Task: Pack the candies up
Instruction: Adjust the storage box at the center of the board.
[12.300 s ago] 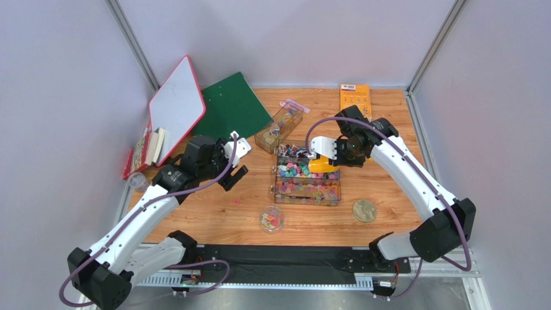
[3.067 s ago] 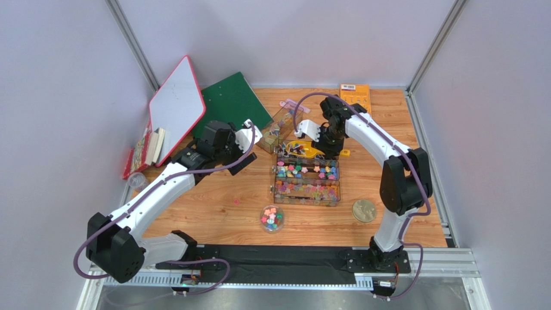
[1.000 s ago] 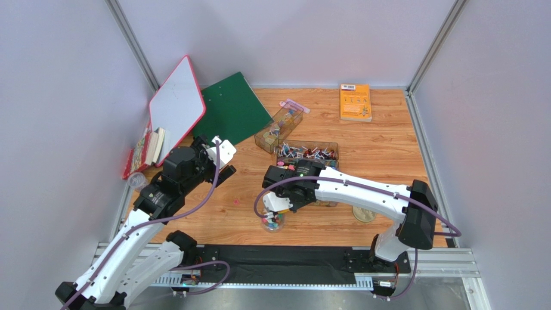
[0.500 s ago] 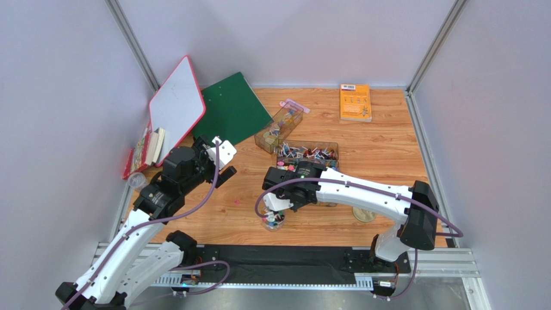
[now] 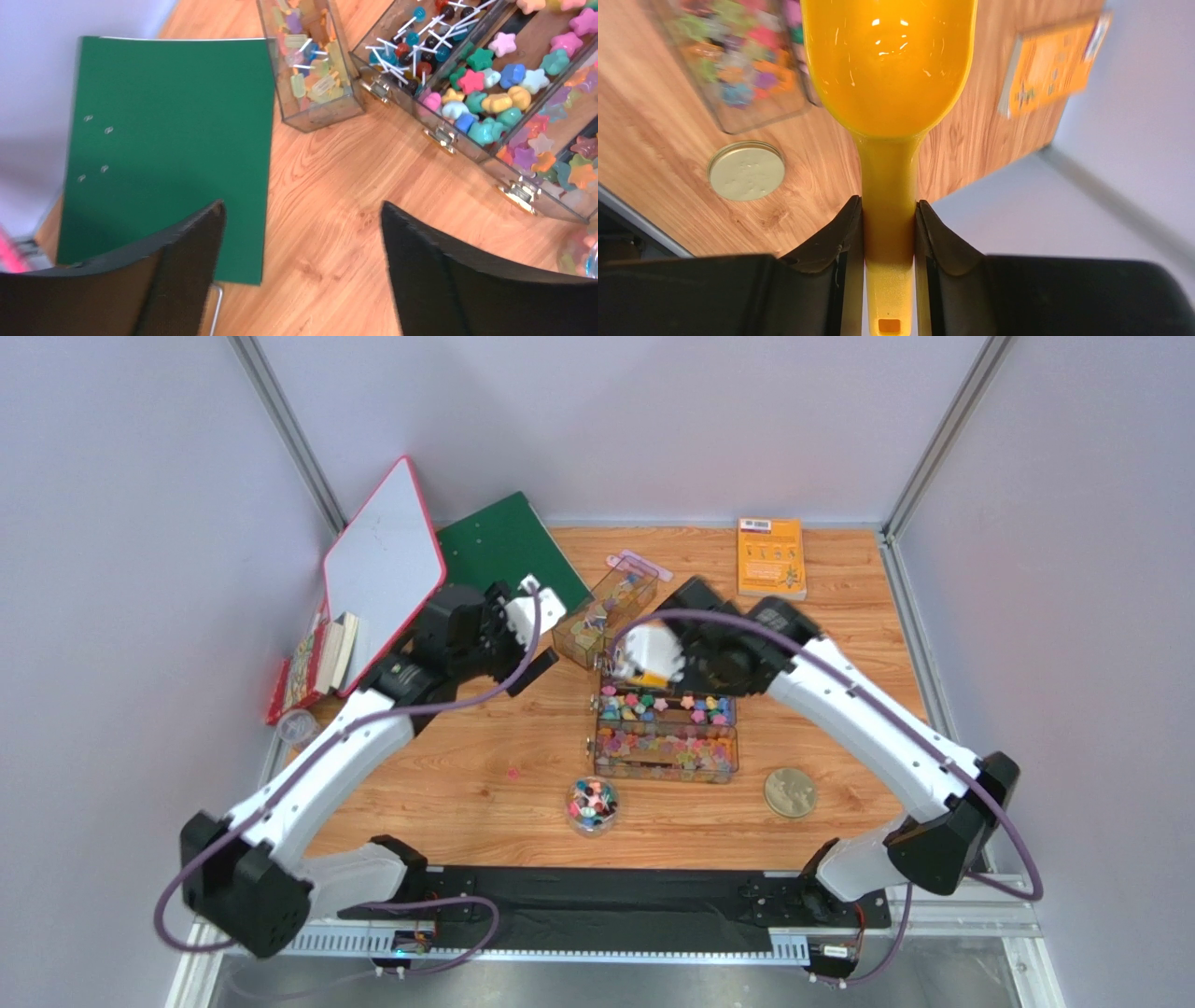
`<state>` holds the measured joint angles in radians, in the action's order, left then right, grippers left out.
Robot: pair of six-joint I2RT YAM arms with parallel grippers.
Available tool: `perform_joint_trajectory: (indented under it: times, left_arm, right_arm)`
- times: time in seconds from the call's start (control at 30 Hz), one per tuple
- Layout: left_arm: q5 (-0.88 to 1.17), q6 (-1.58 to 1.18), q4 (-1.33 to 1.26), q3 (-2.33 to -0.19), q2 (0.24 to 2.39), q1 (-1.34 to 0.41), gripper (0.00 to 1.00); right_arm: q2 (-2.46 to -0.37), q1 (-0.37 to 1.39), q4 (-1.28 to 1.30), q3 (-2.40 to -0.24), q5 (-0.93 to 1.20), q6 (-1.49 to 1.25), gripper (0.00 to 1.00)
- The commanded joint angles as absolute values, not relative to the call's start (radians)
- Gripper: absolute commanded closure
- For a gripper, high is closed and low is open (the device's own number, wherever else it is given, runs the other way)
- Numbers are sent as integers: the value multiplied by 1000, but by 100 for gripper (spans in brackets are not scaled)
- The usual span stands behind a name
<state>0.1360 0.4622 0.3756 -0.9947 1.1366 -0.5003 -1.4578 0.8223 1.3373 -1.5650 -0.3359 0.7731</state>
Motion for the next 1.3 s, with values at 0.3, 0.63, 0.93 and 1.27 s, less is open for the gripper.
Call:
perform_joint_trajectory:
  times: [0.3,0.63,0.93,1.27]
  left_arm:
    - [207,315,406,-1776,1920,-511,87]
    - [161,337,443,-2144,2250,-569,100]
    - [173,296,500,-2246,2374,-572,100]
    - [248,253,701,-2367,2494,-575,99]
  right_arm:
    - [-1457,376,1332,-1583,-164,765,100]
    - [-1480,212,1302,-1577,-84,755,100]
    - [-1488,167,1293,-1549,-55,746,100]
    - [-1516,155,1293,-1555,-31,741,100]
